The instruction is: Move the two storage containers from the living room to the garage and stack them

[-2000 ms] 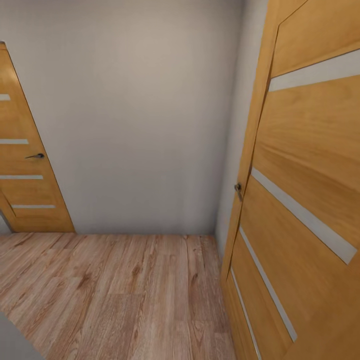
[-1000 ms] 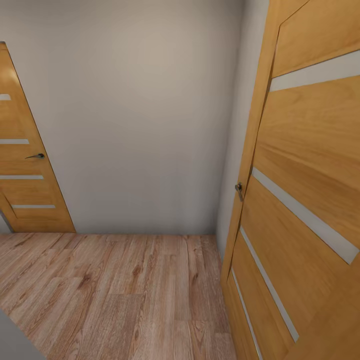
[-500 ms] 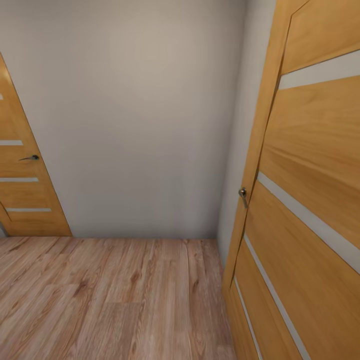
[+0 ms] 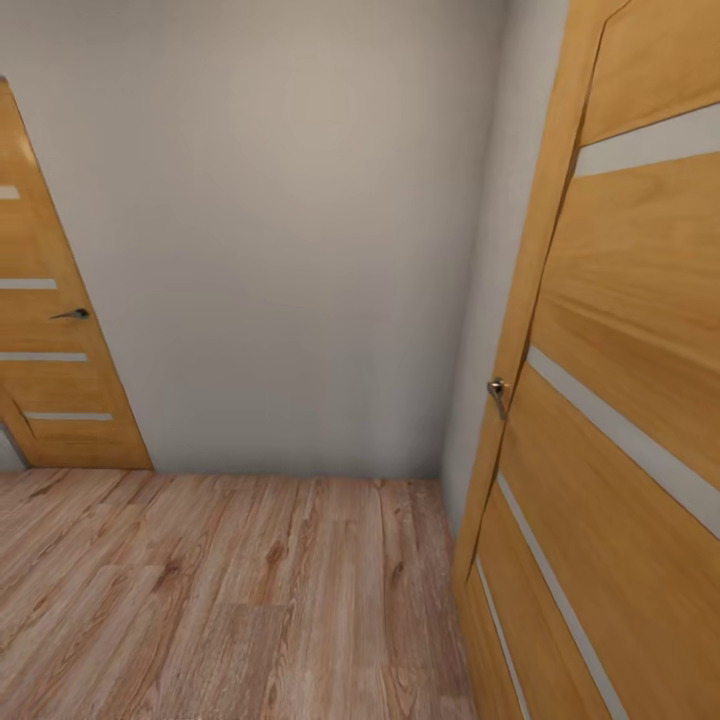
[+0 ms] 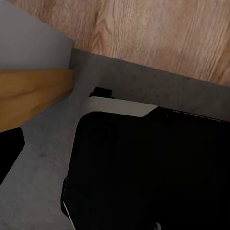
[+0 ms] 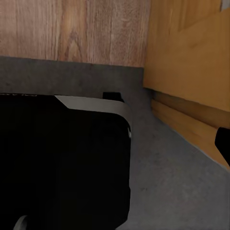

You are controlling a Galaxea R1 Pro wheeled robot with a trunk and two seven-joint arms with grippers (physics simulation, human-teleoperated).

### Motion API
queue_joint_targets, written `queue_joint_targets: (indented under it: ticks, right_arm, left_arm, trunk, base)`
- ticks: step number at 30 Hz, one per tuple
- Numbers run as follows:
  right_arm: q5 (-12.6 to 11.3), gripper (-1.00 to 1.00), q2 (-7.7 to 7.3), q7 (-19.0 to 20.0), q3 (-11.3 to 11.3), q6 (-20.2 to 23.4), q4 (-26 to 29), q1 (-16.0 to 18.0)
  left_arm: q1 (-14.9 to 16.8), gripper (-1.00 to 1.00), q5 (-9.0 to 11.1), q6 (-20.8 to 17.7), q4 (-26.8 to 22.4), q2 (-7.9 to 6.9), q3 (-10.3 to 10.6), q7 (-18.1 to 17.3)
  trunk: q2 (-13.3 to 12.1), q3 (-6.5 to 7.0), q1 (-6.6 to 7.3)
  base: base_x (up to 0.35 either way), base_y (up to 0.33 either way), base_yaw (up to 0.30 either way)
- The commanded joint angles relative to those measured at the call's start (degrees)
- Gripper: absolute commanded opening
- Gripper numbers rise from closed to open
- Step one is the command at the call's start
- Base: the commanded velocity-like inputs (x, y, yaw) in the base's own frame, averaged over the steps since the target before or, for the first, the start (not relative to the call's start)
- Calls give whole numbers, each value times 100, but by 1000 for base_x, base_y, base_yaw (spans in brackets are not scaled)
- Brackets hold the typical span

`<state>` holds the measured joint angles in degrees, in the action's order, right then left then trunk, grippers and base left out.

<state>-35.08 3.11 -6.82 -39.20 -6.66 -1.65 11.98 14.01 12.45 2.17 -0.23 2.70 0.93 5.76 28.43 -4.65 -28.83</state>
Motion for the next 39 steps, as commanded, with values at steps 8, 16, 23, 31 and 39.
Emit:
queue_joint_targets:
  ticks: [8,16,23,31,39]
  right_arm:
    - [-43,100,5,-4,-48,-29,-17,6]
    - [-43,100,5,-4,-45,-29,-18,6]
    - [-43,100,5,-4,-45,-29,-19,7]
    - [-43,100,5,-4,-45,-29,-19,6]
    - [-43,100,5,-4,-52,-29,-19,6]
  left_arm:
    - [5,100,47,20,5,-7,6,10]
    - [5,100,47,20,5,-7,8,13]
    - [3,100,40,20,5,-5,10,13]
    - [5,100,47,20,5,-7,4,13]
    - [5,100,47,20,5,-7,4,13]
  trunk:
    - [11,-12,-2]
    - [11,-12,-2]
    - [11,-12,-2]
    - [11,-12,-2]
    - [11,-12,-2]
  base:
    - [191,0,8]
    - [292,0,0]
    - [55,0,0]
    - [258,0,0]
    - [319,0,0]
